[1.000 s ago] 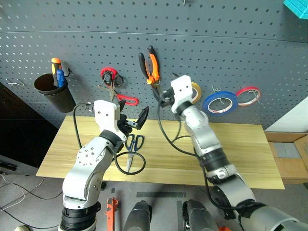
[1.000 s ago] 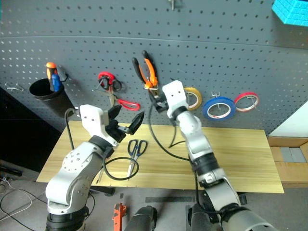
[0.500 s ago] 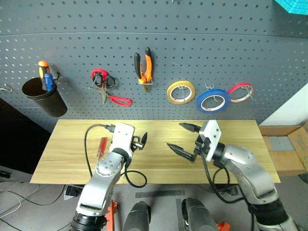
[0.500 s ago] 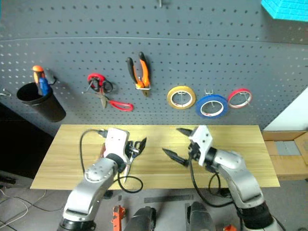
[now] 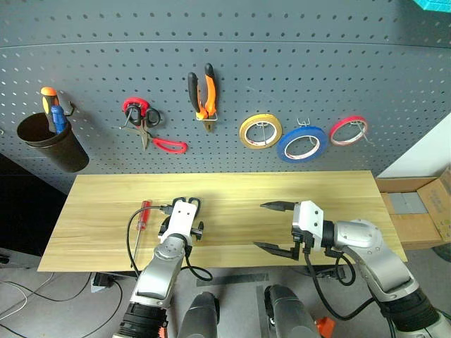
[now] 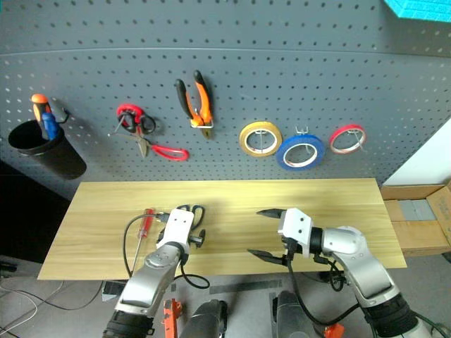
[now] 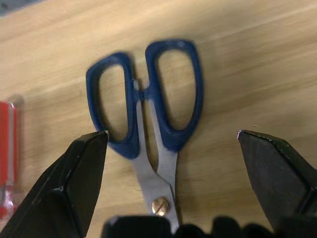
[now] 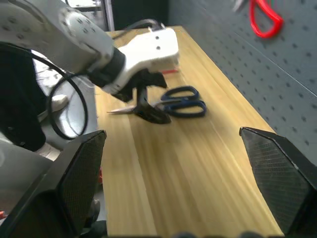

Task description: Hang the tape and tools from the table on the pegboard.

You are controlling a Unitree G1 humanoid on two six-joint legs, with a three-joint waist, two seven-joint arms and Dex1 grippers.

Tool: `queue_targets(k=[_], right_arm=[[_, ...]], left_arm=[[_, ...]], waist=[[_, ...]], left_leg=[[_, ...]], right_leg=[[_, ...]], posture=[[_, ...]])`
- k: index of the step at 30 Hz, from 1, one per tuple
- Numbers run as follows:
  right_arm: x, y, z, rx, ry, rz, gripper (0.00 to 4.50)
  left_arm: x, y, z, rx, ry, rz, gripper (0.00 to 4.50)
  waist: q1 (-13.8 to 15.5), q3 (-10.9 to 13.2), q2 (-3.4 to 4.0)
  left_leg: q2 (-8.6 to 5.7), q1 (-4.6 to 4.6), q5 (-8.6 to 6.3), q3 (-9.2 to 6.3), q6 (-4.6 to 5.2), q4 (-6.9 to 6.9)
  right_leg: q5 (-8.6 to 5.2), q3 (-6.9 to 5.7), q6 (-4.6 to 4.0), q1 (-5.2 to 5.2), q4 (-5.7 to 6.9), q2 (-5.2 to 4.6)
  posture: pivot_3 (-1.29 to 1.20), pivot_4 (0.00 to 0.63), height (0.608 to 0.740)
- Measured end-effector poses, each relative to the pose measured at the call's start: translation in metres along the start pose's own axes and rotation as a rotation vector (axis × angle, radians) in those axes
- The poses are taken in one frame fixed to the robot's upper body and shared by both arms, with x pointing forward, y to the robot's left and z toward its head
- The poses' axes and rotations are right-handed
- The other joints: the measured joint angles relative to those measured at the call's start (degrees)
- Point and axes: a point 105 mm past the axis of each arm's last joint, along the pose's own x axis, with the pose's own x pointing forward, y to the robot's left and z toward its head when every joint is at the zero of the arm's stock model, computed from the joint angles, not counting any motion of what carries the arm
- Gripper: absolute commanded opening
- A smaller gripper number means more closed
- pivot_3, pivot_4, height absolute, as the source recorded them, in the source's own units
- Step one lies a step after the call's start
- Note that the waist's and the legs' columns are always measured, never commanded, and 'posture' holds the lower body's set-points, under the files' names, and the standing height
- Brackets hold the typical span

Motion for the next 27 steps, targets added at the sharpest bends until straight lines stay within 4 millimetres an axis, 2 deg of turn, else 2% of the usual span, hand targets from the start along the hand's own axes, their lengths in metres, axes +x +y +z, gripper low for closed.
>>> queue_targets(k=[8,11,21,27], right_arm=[[0.003,0.003,0.004,-0.019,-0.007,0.059,4.48],[0.004,0.001,0.006,-0.026,-0.011,0.061,4.48],[0.009,0.003,0.007,-0.025,-0.020,0.082,4.48],[0.012,0.004,0.008,-0.026,-0.030,0.084,4.48]], left_arm=[[-0.016,-0.011,-0.015,-0.064,0.085,0.013,4.50],[-0.019,-0.007,-0.021,-0.120,0.109,0.025,4.50],[-0.005,0.018,-0.021,-0.238,0.112,-0.023,4.50],[0.000,0.023,-0.020,-0.250,0.106,-0.069,4.50]], waist=[[-0.11,0.34,-0.04],[-0.15,0.37,-0.04],[-0.17,0.44,0.04],[-0.18,0.48,0.11]], left_leg=[[0.03,-0.02,-0.04,-0.01,0.07,0.00],[0.02,0.02,-0.04,0.01,0.07,0.00],[0.00,0.04,-0.04,0.01,0.07,0.01],[0.02,0.09,-0.03,0.00,0.07,0.01]], right_leg=[[0.00,0.01,0.01,0.00,-0.01,-0.11],[0.00,0.01,0.01,0.01,0.01,-0.09],[0.00,0.00,0.01,0.03,0.03,-0.09],[0.00,0.01,0.01,0.07,0.03,-0.09]], posture=[[-0.06,0.299,0.740],[-0.05,0.300,0.740],[-0.04,0.312,0.740],[-0.04,0.312,0.740]])
